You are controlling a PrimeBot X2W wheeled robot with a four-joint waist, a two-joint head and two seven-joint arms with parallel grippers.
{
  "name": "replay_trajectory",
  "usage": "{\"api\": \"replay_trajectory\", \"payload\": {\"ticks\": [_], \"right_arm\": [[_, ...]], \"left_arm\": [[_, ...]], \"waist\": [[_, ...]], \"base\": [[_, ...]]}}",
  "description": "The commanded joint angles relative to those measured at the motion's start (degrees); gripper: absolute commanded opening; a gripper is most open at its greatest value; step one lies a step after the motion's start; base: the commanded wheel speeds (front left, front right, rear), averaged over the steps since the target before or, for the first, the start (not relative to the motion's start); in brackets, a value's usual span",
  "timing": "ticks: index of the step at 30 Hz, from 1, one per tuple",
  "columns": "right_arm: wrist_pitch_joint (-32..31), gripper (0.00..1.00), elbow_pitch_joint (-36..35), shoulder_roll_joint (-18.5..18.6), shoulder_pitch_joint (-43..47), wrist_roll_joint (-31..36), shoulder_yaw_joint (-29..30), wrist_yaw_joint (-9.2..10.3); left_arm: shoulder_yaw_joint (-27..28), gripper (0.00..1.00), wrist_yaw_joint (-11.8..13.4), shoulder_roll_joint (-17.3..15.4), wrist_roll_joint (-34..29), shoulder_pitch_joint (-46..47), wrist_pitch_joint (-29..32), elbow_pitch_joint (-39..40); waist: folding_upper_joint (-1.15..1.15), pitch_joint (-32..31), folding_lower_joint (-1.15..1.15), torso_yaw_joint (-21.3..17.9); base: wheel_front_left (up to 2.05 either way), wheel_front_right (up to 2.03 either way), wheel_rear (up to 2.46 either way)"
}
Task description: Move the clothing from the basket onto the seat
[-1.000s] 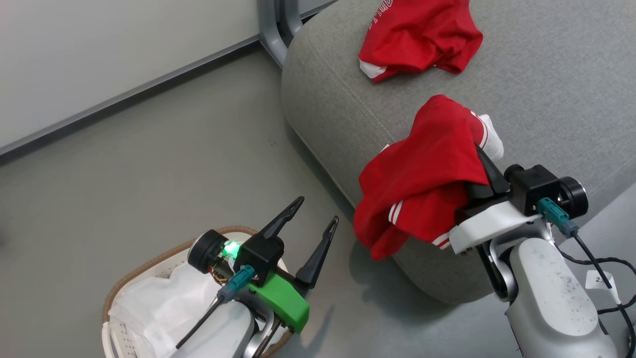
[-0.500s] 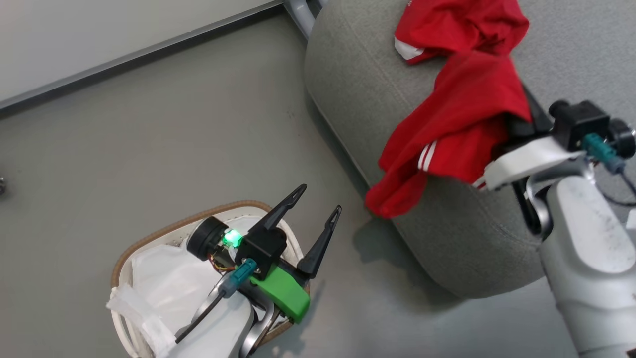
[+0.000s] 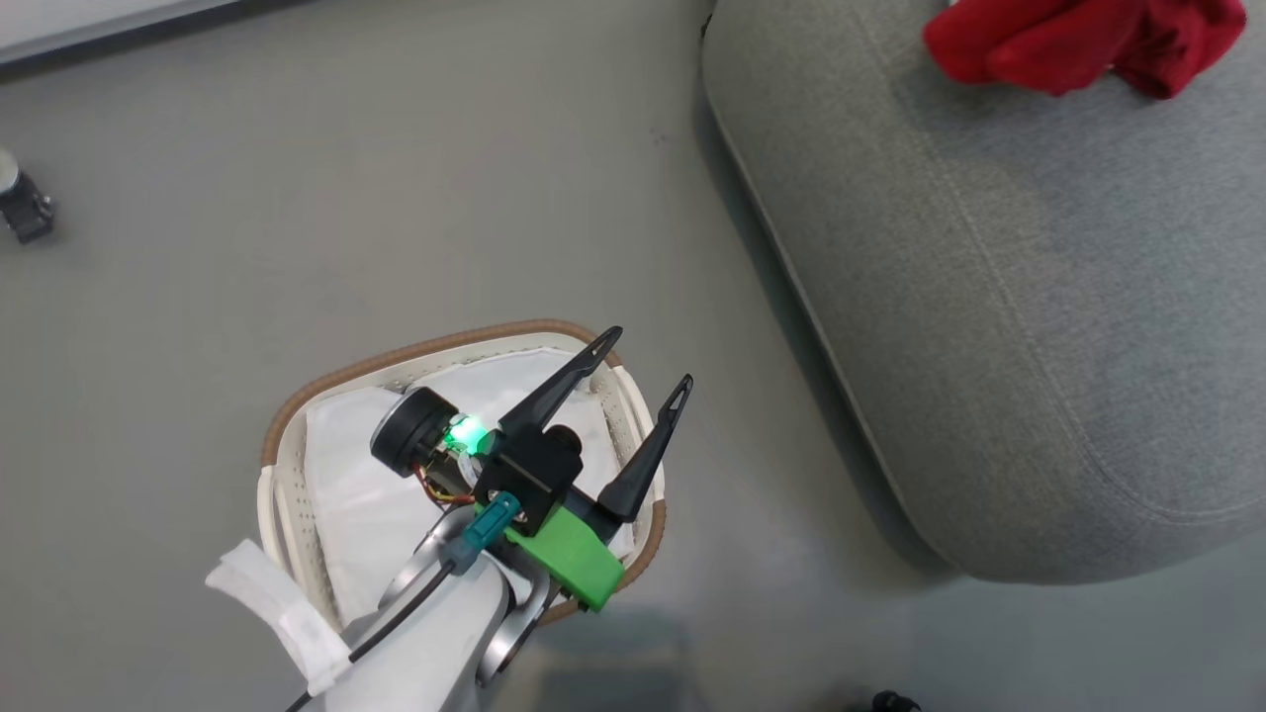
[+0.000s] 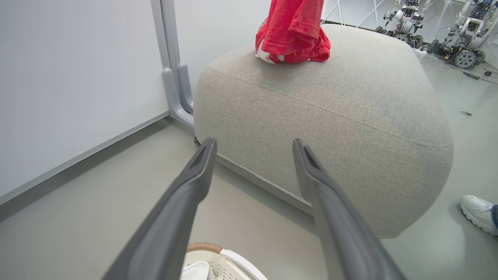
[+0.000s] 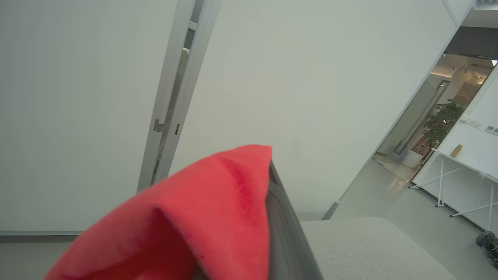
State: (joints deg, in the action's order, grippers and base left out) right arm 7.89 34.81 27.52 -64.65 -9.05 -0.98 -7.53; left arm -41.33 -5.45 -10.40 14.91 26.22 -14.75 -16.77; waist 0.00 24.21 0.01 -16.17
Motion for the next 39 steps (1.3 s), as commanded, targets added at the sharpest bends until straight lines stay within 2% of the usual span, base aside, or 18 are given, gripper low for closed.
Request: {"api": "replay_trajectory", "payload": {"ticks": [1,4,10,16,24,25,26,27,28,32,39], "right_arm": [[-0.92,0.00,0.98,1.82,-1.99,-0.11,0.27,0.08],[-2.88,0.00,3.46,6.59,-6.06,-0.20,2.46,0.08],[-3.84,0.00,8.92,11.30,-6.19,2.49,7.92,0.08],[-0.26,0.00,17.06,8.43,-0.80,4.61,14.10,0.08],[5.00,0.00,23.93,1.68,3.31,8.80,18.96,0.08],[5.46,0.14,24.35,0.97,3.29,9.28,19.25,0.08],[5.83,0.45,24.63,0.41,3.25,9.31,19.70,0.08],[6.17,0.94,24.90,-0.33,3.21,9.21,20.17,0.08],[6.46,1.00,25.03,-0.65,3.31,9.19,20.52,0.08],[7.16,1.00,24.02,-2.54,4.58,9.74,19.80,0.08],[7.34,1.00,19.03,-4.69,8.40,6.43,16.18,0.08]], "left_arm": [[-0.14,1.00,0.15,-0.24,0.09,1.28,0.06,0.42],[-0.55,1.00,0.08,-0.10,-0.43,2.49,0.20,1.12],[-0.73,1.00,0.49,-0.52,-1.41,4.17,0.29,2.08],[-0.68,1.00,1.01,-1.53,-1.86,5.04,1.05,3.18],[-0.79,1.00,1.48,-2.82,-1.43,4.60,2.01,4.28],[-0.76,1.00,1.53,-2.97,-1.36,4.53,2.07,4.37],[-0.78,1.00,1.52,-3.11,-1.26,4.45,2.19,4.43],[-0.63,1.00,1.68,-3.38,-1.11,4.30,2.30,4.47],[-0.56,1.00,1.80,-3.53,-1.00,4.19,2.31,4.50],[-0.24,1.00,2.05,-3.96,-0.30,3.61,2.28,4.51],[1.12,1.00,2.90,-3.97,1.30,2.87,1.50,3.25]], "waist": [[0.00,4.28,-0.01,4.27],[0.00,6.75,-0.01,6.54],[0.00,10.81,-0.01,9.36],[0.00,14.50,-0.01,9.31],[0.00,15.77,-0.01,6.65],[0.00,15.69,-0.01,6.21],[0.00,15.60,-0.01,5.90],[0.00,15.45,-0.01,5.40],[0.00,15.34,-0.01,5.07],[0.00,14.24,-0.01,3.70],[0.00,11.02,-0.01,2.47]], "base": [[0.00,0.00,0.00],[0.00,0.00,0.00],[0.00,0.00,0.00],[0.00,0.00,0.00],[0.00,0.00,0.00],[0.00,0.00,0.00],[0.00,0.00,0.00],[0.00,0.00,0.00],[0.00,0.00,0.00],[0.00,0.00,0.00],[0.00,0.00,0.00]]}}
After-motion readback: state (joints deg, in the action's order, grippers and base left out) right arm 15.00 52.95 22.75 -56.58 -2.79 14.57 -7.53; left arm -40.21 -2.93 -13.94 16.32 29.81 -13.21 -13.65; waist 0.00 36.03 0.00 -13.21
